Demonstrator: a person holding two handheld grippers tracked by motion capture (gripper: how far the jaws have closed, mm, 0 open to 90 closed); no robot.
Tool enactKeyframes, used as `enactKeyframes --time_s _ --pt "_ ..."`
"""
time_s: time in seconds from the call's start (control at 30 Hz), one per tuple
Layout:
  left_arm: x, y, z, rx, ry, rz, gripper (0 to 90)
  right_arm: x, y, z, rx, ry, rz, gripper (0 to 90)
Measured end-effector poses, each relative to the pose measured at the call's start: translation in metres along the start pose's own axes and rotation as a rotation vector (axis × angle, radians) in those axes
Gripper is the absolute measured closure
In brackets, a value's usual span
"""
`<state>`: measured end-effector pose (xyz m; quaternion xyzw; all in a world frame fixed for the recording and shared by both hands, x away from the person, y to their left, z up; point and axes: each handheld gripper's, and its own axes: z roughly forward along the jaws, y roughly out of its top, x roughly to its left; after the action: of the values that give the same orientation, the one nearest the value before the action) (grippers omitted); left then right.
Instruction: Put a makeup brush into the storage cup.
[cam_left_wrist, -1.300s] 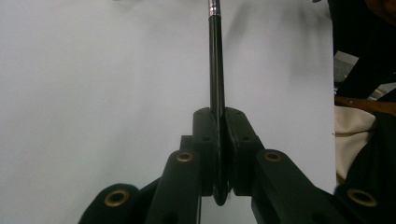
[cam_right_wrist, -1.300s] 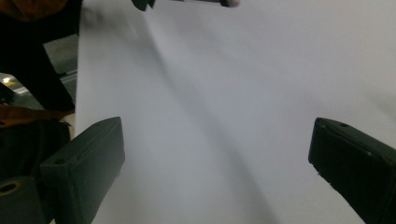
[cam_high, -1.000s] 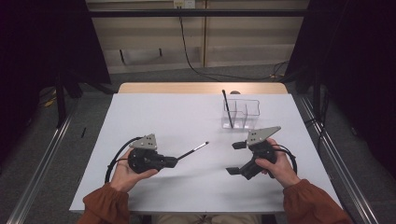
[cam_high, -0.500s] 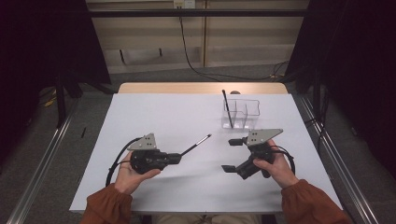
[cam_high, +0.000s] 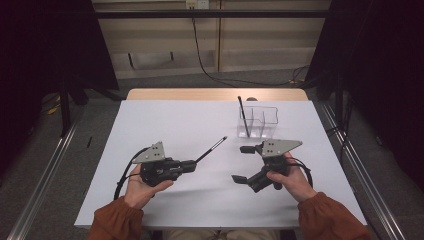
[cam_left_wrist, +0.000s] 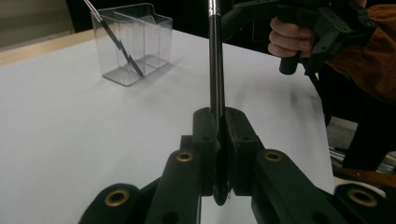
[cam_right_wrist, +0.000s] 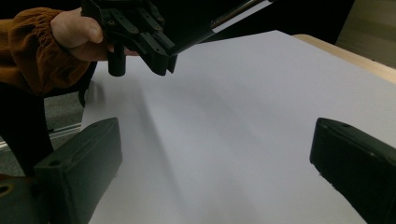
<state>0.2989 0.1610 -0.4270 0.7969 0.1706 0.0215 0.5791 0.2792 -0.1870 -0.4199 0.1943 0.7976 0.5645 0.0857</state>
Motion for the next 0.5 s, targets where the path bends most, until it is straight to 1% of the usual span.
enactKeyframes --time_s 0.03,0.07,0.1,0.17,0.23,0.3,0.37,0.43,0.47,0.5 --pt "0.000 0.000 0.000 -0.008 0.003 0.001 84.2 0.000 0.001 0.001 -0.004 -0.001 -0.005 1.8" --pt "-0.001 0.000 0.000 -0.020 0.002 -0.002 84.2 0.001 0.001 0.001 -0.005 0.003 -0.003 3.0" --pt "-0.001 0.000 0.000 -0.022 -0.001 0.001 84.2 0.001 0.002 0.002 -0.008 0.012 -0.003 5.2" --pt "-0.002 0.000 0.001 -0.032 -0.004 -0.004 84.2 0.003 0.003 0.002 -0.010 0.010 -0.009 5.7" --pt "-0.003 0.000 0.002 -0.037 -0.009 -0.001 84.2 0.003 0.005 0.002 -0.009 0.005 -0.005 7.1" --pt "-0.003 0.000 0.003 -0.040 -0.010 -0.002 84.2 0.003 0.007 0.002 -0.025 -0.003 -0.010 8.8" --pt "-0.004 -0.001 0.005 -0.040 -0.014 0.003 84.2 0.002 0.010 0.001 -0.051 0.021 0.003 8.7" --pt "-0.004 -0.001 0.006 -0.045 -0.019 0.001 84.2 0.001 0.013 0.002 -0.063 0.035 0.023 8.6" --pt "-0.005 -0.001 0.007 -0.044 -0.019 0.003 84.2 0.000 0.015 0.002 -0.073 0.057 0.041 8.3" --pt "-0.005 -0.002 0.007 -0.045 -0.023 0.007 84.2 0.000 0.016 0.002 -0.086 0.070 0.054 8.1"
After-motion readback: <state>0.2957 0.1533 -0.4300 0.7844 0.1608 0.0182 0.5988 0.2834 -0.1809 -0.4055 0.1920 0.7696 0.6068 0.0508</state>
